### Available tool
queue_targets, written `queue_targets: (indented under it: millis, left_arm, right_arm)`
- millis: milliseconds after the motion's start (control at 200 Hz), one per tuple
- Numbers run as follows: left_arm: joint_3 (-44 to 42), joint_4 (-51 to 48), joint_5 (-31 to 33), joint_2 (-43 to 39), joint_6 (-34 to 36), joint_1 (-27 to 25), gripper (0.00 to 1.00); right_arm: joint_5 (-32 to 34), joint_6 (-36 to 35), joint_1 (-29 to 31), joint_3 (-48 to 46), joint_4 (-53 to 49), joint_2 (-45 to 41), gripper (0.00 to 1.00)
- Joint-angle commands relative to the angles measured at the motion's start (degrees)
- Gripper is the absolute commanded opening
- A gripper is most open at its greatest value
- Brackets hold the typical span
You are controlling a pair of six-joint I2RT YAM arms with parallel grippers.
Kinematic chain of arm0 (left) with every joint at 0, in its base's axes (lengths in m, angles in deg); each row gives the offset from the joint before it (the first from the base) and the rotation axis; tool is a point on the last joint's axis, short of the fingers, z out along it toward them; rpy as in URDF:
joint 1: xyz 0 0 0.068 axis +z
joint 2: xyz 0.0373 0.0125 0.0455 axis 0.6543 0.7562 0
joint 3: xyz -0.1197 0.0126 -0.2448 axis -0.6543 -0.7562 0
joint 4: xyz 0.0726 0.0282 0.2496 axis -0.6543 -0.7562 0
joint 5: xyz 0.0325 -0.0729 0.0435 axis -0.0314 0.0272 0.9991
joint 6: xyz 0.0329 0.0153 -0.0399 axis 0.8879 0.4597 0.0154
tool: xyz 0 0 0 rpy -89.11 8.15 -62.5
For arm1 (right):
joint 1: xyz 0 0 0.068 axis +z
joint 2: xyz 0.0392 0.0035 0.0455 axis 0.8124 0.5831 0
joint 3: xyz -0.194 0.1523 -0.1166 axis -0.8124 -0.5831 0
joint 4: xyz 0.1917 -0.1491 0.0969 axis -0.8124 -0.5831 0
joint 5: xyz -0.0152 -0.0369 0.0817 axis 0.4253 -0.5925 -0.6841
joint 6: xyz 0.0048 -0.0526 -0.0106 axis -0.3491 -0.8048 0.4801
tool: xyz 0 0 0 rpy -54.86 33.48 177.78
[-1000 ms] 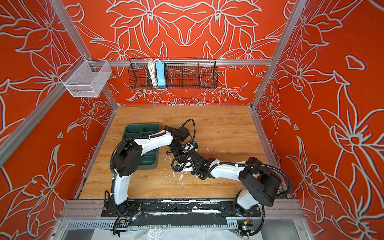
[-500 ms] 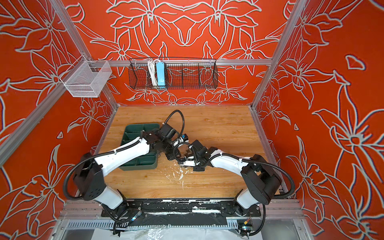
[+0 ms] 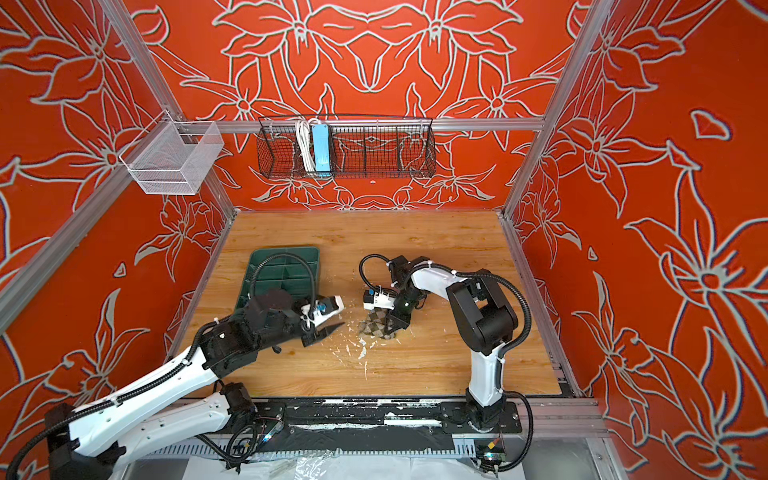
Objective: Roll the socks
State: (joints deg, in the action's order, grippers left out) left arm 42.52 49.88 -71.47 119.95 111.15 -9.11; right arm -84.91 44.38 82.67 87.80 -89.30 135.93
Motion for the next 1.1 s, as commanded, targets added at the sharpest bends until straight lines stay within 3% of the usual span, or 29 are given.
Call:
queue_targets:
  millis: [0, 85, 315, 616, 881, 961, 1006, 1041, 1076, 1096]
  left_arm:
    - [0.0, 1.4, 7.4, 8.4, 11.2, -6.6, 0.6]
    - [-0.1, 4.9, 11.7, 15.4, 15.2, -9.5, 0.59]
    - [4.5, 11.8, 15.7, 33.6, 16.9, -10.8, 0.56]
    - [8.6, 15.4, 21.5, 45.2, 17.0, -10.7, 0.53]
    - [10.6, 7.9, 21.9, 49.8, 12.4, -9.6, 0.18]
    - [11.9, 3.6, 19.8, 50.3, 9.5, -7.9, 0.15]
    - [12.6, 2.0, 19.2, 50.6, 7.8, -7.0, 0.12]
    - [13.4, 0.0, 17.3, 50.8, 7.1, -6.1, 0.12]
    - [14.5, -2.1, 15.8, 51.0, 6.2, -5.2, 0.1]
    - [15.0, -2.7, 15.5, 51.1, 5.7, -4.9, 0.09]
  right_arm:
    - [5.3, 0.3, -1.0, 0.1, -2.2, 3.2, 0.0]
    - [6.6, -1.3, -1.3, 1.3, -3.5, 4.0, 0.06]
    - [6.8, -2.8, -2.4, 2.6, -5.0, 5.9, 0.07]
    - [5.6, -3.4, -2.6, 1.5, -4.4, 6.0, 0.07]
    - [3.4, -0.6, -5.3, -1.0, 2.5, 0.1, 0.08]
    - [2.4, 1.7, -6.7, -4.3, 8.7, -5.9, 0.21]
    - [1.6, 2.5, -7.4, -6.0, 10.9, -9.1, 0.38]
    - [1.2, 3.1, -7.9, -7.0, 12.3, -11.3, 0.61]
    - [0.8, 3.9, -8.4, -7.7, 13.0, -13.2, 0.75]
    - [0.6, 4.4, -8.9, -8.0, 13.3, -14.2, 0.91]
